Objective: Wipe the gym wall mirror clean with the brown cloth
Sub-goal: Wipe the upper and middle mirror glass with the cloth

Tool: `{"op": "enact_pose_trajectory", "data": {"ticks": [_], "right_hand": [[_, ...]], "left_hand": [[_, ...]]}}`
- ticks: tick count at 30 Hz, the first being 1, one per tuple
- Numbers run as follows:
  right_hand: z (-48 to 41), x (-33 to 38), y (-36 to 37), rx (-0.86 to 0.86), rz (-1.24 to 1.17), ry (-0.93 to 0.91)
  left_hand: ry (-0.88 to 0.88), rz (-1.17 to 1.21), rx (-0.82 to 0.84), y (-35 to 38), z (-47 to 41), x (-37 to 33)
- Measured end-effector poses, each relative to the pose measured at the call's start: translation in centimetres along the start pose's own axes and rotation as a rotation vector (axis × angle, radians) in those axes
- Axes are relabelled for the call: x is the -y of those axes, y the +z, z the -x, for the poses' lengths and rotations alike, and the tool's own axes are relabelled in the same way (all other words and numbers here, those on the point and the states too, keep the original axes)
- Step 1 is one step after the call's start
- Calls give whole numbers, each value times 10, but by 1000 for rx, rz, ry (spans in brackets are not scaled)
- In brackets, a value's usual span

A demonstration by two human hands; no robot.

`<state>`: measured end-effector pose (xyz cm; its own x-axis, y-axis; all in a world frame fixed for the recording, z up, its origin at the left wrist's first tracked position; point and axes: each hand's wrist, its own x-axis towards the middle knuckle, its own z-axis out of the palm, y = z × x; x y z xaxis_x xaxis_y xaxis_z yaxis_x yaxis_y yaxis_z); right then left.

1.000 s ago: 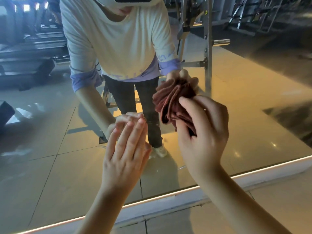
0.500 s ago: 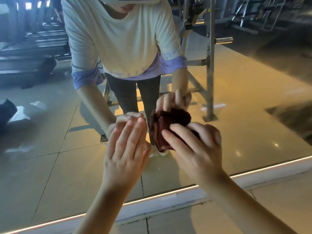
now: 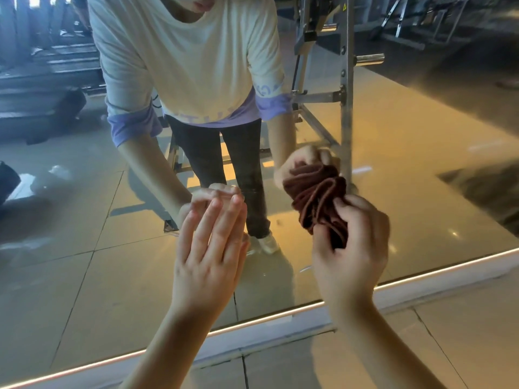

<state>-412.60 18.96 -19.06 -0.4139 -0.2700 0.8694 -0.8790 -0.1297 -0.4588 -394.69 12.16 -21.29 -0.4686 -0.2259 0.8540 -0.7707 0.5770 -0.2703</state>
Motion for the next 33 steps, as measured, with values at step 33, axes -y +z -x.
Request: {"op": "enact_pose_trajectory", "data": {"ticks": [33], "right_hand": [[42, -21, -4, 205, -127, 348]], "left_hand": [[201, -3, 101, 14, 28, -17]]}}
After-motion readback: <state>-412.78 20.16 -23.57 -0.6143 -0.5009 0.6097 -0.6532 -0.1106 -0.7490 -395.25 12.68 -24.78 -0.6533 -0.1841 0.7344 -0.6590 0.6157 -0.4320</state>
